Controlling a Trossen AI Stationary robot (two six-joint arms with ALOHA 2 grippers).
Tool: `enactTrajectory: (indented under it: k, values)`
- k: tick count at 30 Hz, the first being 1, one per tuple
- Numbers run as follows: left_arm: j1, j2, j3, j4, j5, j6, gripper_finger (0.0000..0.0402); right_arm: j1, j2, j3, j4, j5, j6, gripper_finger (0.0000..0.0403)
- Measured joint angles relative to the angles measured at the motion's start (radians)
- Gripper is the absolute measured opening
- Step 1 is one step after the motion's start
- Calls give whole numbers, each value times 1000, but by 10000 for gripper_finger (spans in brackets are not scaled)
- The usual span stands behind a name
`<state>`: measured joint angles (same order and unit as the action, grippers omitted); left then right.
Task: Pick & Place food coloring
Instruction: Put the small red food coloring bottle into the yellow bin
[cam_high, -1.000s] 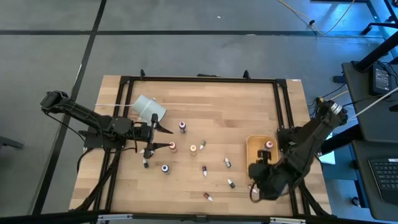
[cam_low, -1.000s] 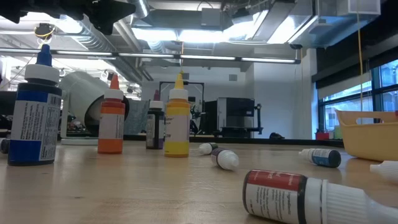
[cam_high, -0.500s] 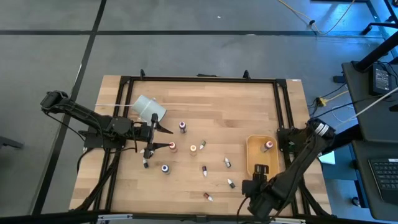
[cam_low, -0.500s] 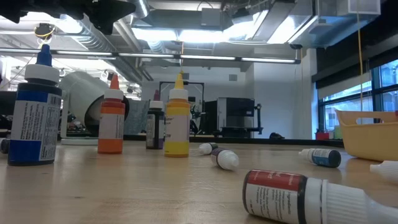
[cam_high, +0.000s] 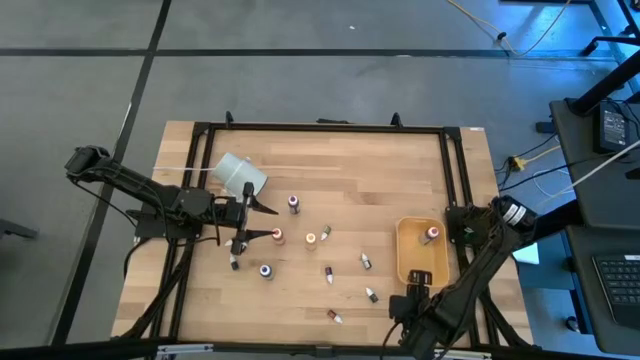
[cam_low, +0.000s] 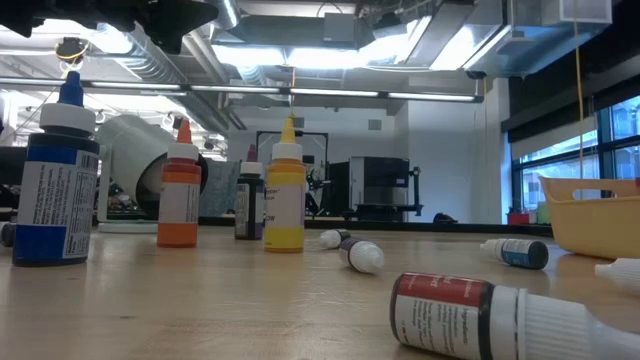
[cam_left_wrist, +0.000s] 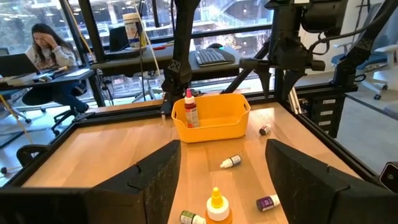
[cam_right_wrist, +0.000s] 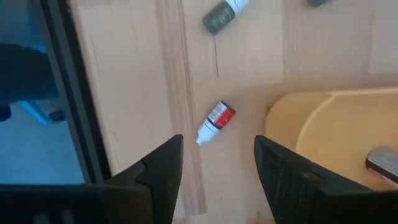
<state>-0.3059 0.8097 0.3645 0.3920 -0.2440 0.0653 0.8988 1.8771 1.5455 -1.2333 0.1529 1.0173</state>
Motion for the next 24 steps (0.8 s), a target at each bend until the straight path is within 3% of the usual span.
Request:
enactTrajectory:
  k: [3, 9, 24]
  values:
    - [0, 0, 0, 0, 0, -1, 232, -1, 6, 0, 39, 38, 4, 198]
    - [0, 0, 0, -9, 2, -27, 228, 8, 60, 0, 64, 5, 56, 198]
    - [0, 0, 0, 2, -1, 154, 232, 32, 150, -2, -11, -42, 299, 198]
